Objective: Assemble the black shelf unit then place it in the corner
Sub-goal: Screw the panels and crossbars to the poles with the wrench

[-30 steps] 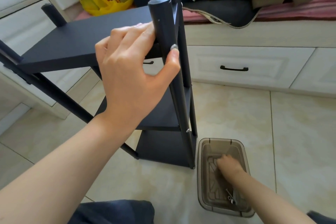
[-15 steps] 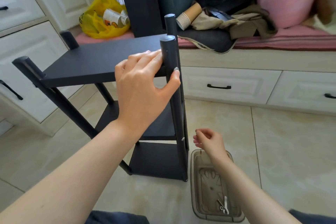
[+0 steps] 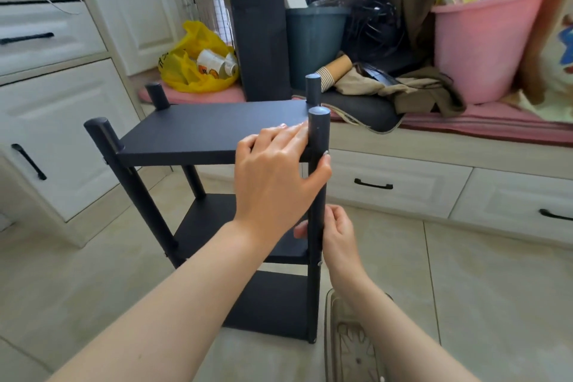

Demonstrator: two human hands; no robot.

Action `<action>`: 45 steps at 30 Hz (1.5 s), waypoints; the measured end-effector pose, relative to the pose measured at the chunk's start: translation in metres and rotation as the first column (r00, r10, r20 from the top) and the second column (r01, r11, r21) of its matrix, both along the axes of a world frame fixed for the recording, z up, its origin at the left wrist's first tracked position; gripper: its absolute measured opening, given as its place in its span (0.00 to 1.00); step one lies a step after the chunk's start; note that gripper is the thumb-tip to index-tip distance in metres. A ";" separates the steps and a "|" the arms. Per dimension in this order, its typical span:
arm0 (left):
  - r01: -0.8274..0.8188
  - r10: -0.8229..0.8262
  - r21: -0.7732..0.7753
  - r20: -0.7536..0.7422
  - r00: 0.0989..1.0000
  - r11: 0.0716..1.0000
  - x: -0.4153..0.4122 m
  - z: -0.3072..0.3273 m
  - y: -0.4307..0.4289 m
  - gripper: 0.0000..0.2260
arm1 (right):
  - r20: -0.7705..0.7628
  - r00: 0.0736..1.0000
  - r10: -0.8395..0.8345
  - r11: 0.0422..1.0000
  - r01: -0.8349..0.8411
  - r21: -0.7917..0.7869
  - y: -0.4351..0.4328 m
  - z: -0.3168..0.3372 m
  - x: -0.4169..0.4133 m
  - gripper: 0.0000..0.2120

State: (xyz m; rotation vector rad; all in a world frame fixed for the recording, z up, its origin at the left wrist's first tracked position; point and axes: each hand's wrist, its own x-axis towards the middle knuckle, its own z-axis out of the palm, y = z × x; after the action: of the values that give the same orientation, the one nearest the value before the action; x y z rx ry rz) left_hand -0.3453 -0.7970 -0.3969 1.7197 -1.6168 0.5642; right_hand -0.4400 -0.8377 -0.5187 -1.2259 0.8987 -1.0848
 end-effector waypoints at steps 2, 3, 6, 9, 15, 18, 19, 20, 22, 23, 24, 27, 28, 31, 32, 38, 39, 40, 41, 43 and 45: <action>-0.006 0.006 0.009 0.002 1.000 1.000 0.004 0.001 -0.001 0.20 | 0.023 1.000 -0.015 1.000 0.015 0.013 -0.003 0.000 0.006 0.15; -0.011 0.011 0.020 -0.003 1.000 1.000 0.008 0.003 -0.001 0.20 | 0.029 0.999 -0.020 1.000 0.019 0.017 -0.005 0.001 0.010 0.14; -0.023 0.024 0.040 -0.031 0.999 0.999 0.024 0.008 0.000 0.21 | -0.004 1.000 0.011 1.000 -0.011 -0.008 -0.010 0.005 0.025 0.13; -0.057 0.057 -0.003 -0.064 0.996 0.998 0.046 0.016 0.002 0.19 | -0.050 0.997 0.062 0.995 -0.066 -0.076 -0.016 0.016 0.046 0.13; -0.172 0.154 -0.075 -0.201 0.967 0.982 0.105 0.039 0.005 0.12 | -0.131 0.972 0.196 0.962 -0.216 -0.164 -0.033 0.055 0.097 0.09; -0.240 0.218 -0.069 -0.233 0.948 0.968 0.137 0.048 0.007 0.12 | -0.196 0.949 0.248 0.940 -0.285 -0.188 -0.040 0.073 0.125 0.10; -0.262 0.236 -0.073 -0.250 0.939 0.962 0.147 0.049 0.009 0.13 | -0.222 0.938 0.265 0.930 -0.310 -0.198 -0.041 0.077 0.134 0.10; -0.279 0.249 -0.079 -0.268 0.931 0.957 0.156 0.051 0.012 0.14 | -0.242 0.928 0.282 0.921 -0.333 -0.202 -0.042 0.080 0.144 0.10; -0.301 0.261 -0.094 -0.303 0.916 0.949 0.174 0.052 0.021 0.16 | -0.254 0.918 0.306 0.918 -0.355 -0.178 -0.041 0.086 0.162 0.11; -0.310 0.263 -0.102 -0.323 0.909 0.945 0.182 0.052 0.026 0.16 | -0.247 0.916 0.316 0.920 -0.360 -0.155 -0.040 0.089 0.172 0.11; -0.320 0.266 -0.108 -0.346 0.900 0.941 0.189 0.052 0.031 0.17 | -0.249 0.913 0.323 0.920 -0.365 -0.141 -0.038 0.092 0.181 0.11; -0.358 0.277 -0.113 -0.438 0.855 0.927 0.207 0.049 0.049 0.14 | -0.306 0.888 0.344 0.905 -0.400 -0.142 -0.032 0.099 0.206 0.11; -0.366 0.275 -0.112 -0.471 0.838 0.924 0.212 0.048 0.055 0.12 | -0.308 0.881 0.360 0.903 -0.412 -0.124 -0.029 0.101 0.212 0.11; -0.358 0.223 -0.124 -0.586 0.779 0.926 0.226 0.043 0.075 0.08 | -0.327 0.858 0.397 0.882 -0.455 -0.125 -0.022 0.101 0.227 0.11; -0.353 0.203 -0.125 -0.624 0.755 0.927 0.230 0.039 0.083 0.07 | -0.353 0.845 0.403 0.867 -0.475 -0.148 -0.020 0.099 0.230 0.11; -0.327 0.119 -0.055 -0.865 0.487 0.943 0.245 -0.013 0.128 0.05 | -0.491 0.795 0.357 0.795 -0.534 -0.288 -0.014 0.064 0.220 0.07; -0.300 0.094 -0.031 -0.915 0.393 0.953 0.245 -0.024 0.133 0.02 | -0.517 0.794 0.319 0.786 -0.526 -0.323 -0.013 0.055 0.216 0.06; -0.270 0.072 -0.013 -0.951 0.301 0.963 0.246 -0.036 0.137 0.06 | -0.533 0.794 0.292 0.785 -0.517 -0.340 -0.012 0.046 0.212 0.06; -0.242 0.054 -0.001 -0.974 0.219 0.970 0.245 -0.048 0.140 0.11 | -0.551 0.792 0.263 0.782 -0.510 -0.359 -0.013 0.036 0.207 0.06; -0.205 0.086 0.057 -0.987 0.134 0.977 0.242 -0.071 0.144 0.18 | -0.603 0.775 0.189 0.759 -0.505 -0.411 -0.014 0.018 0.198 0.05; -0.177 0.135 0.117 -0.986 0.095 0.977 0.236 -0.092 0.145 0.23 | -0.636 0.761 0.130 0.743 -0.499 -0.445 -0.017 0.002 0.190 0.04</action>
State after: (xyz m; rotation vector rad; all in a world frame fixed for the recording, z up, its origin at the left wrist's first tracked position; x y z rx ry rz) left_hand -0.1091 -0.6516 -0.4885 1.5747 -0.3528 -0.5276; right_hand -0.2496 -0.8542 -0.5170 -2.2470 0.7314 -0.7095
